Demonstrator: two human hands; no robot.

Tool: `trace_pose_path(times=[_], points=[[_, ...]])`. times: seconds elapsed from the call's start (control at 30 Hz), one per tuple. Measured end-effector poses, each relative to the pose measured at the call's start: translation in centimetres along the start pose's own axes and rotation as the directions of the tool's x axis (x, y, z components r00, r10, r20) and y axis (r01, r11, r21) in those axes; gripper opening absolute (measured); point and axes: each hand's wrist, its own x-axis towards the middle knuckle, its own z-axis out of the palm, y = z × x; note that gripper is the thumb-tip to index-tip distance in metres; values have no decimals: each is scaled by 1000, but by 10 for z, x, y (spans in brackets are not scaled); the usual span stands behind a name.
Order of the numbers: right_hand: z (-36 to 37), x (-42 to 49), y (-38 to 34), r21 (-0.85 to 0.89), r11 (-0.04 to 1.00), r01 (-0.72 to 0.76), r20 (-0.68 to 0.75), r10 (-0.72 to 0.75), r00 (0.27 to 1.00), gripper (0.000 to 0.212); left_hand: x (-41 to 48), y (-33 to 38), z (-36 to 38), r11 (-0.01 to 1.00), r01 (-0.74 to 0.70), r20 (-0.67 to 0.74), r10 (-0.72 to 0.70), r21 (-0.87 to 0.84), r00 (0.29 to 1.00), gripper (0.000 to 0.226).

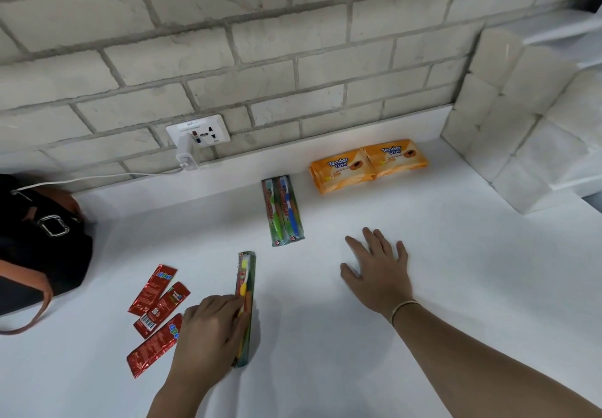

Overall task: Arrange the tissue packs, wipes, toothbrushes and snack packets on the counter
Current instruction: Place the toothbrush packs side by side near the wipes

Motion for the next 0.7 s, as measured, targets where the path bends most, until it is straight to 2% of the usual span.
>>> trace_pose_path(times=[0.23,0.4,0.7], points=[[-1,0,-1,2,1000,-1,5,1,1000,64,11,2,-5,985,-16,120,-5,174,993,48],[1,-1,-1,15,1000,3,-18,-3,1000,63,19,2,12,977,19,155,-53,211,987,53],[2,-4,-3,26,1000,1,8,-2,1000,64,91,12,41,975,202,104,-212,92,972,62]])
